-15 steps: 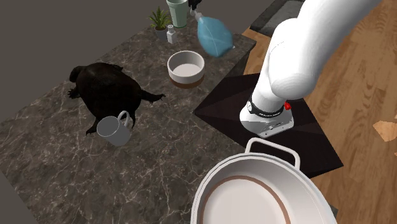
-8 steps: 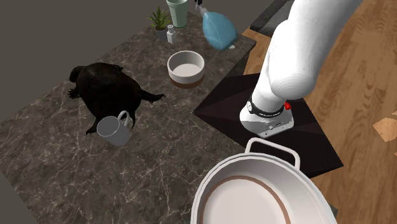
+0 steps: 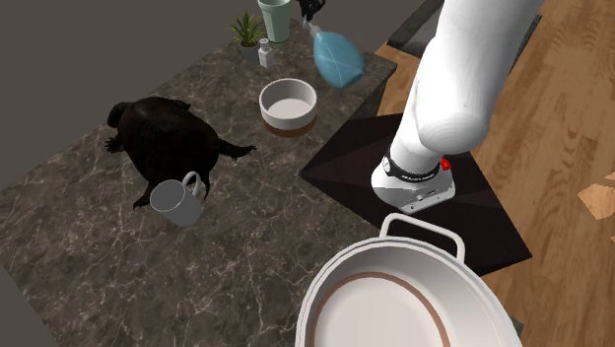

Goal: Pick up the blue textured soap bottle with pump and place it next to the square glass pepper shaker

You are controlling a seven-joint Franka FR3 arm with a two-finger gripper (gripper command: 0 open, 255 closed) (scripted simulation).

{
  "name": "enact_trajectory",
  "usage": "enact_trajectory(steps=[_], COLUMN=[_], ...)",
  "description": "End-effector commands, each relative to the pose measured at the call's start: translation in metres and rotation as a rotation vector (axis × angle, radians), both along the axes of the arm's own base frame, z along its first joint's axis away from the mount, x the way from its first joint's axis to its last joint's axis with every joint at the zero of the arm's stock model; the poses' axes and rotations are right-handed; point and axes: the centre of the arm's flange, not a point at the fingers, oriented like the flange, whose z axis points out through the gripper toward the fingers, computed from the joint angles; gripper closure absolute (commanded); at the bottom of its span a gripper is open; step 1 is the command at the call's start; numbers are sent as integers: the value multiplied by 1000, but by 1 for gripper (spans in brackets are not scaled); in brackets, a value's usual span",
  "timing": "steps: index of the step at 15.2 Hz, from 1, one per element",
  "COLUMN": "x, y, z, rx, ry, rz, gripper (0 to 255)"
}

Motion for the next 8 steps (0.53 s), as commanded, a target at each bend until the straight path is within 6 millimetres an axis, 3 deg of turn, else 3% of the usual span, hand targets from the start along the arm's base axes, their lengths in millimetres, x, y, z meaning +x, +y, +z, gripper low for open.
enact_trajectory(steps=[1,8], x=[-1,-1], y=[0,0], z=[-10,-47], rx=[-1,-1], ry=[0,0], rz=[0,0], gripper=[255,255])
